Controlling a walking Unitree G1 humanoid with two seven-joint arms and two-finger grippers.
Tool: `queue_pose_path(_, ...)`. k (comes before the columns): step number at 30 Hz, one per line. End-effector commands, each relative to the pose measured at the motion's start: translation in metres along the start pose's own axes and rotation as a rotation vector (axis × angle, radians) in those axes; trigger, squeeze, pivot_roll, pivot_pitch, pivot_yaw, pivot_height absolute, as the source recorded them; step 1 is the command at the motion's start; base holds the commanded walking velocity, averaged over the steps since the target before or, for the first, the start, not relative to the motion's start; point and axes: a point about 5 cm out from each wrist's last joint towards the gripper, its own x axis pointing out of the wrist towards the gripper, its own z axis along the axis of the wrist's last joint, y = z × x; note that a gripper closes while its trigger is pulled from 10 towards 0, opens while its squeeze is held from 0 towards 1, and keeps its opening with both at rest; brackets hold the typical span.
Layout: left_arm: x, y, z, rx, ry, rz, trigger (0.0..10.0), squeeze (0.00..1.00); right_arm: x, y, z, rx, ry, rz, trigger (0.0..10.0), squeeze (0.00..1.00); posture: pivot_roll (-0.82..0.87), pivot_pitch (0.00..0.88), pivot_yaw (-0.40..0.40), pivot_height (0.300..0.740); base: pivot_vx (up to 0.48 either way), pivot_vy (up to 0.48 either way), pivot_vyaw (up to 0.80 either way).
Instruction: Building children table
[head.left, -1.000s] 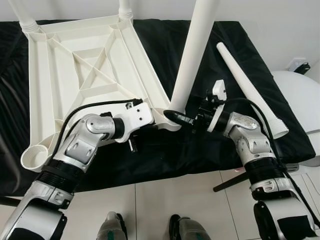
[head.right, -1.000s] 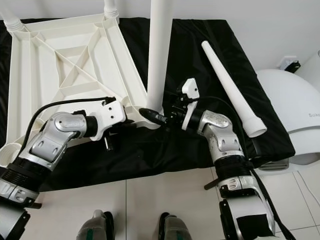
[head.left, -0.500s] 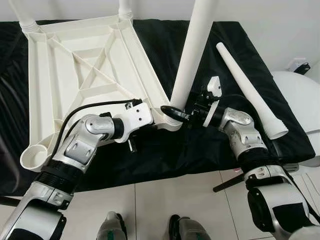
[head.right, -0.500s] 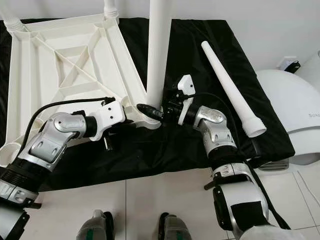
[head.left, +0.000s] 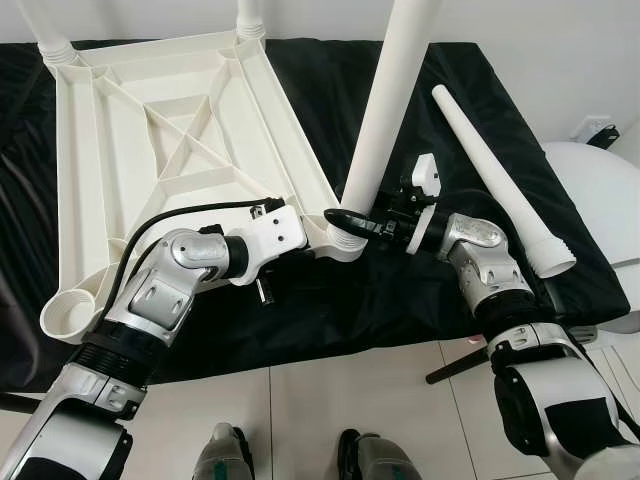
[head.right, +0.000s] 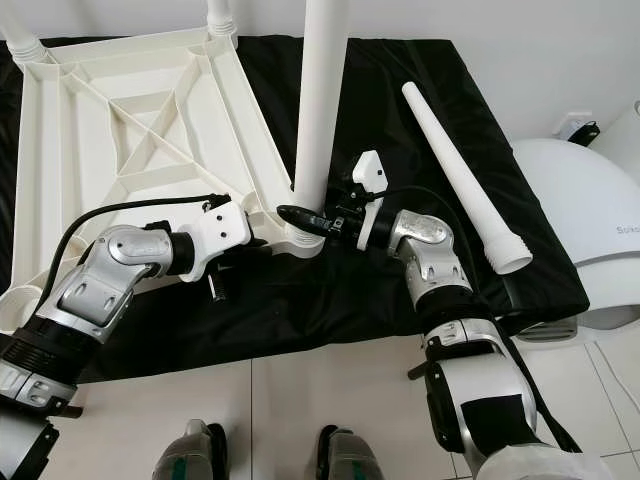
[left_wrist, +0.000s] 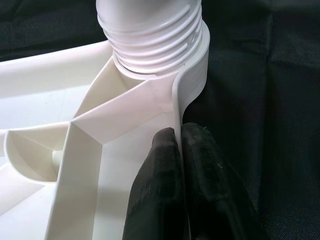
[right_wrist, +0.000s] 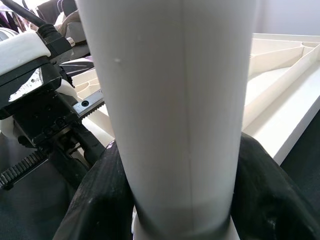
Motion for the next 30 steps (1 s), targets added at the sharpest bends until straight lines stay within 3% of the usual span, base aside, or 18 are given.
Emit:
queue_pose_path(1, 0.005, -0.026, -0.039, -0.109, 0.145, -0.07, 10.0, 0.0, -0.003, 0.0, 0.006, -0.007, -0.048, -0.029, 0.0, 0.0, 0.1, 0.198, -0.022, 0.74, 0.0, 0.0, 0.0)
queue_pose_path(9, 0.004, -0.027, -0.041, -0.117, 0.148, -0.066, 10.0, 0.0, -0.003, 0.007, 0.004, -0.007, -0.059, -0.107, 0.0, 0.0, 0.1, 0.208, -0.026, 0.74, 0.0, 0.0, 0.0)
queue_pose_path(18, 0.003, -0.029, -0.042, -0.123, 0.15, -0.067, 10.0, 0.0, 0.0, 0.026, 0.004, 0.006, -0.107, -0.25, 0.0, 0.0, 0.09, 0.216, -0.026, 0.74, 0.0, 0.0, 0.0)
queue_pose_path(30, 0.005, -0.03, -0.041, -0.126, 0.145, -0.071, 10.0, 0.0, 0.012, 0.048, 0.004, 0.089, -0.132, -0.536, 0.0, 0.0, 0.08, 0.223, -0.021, 0.74, 0.0, 0.0, 0.0)
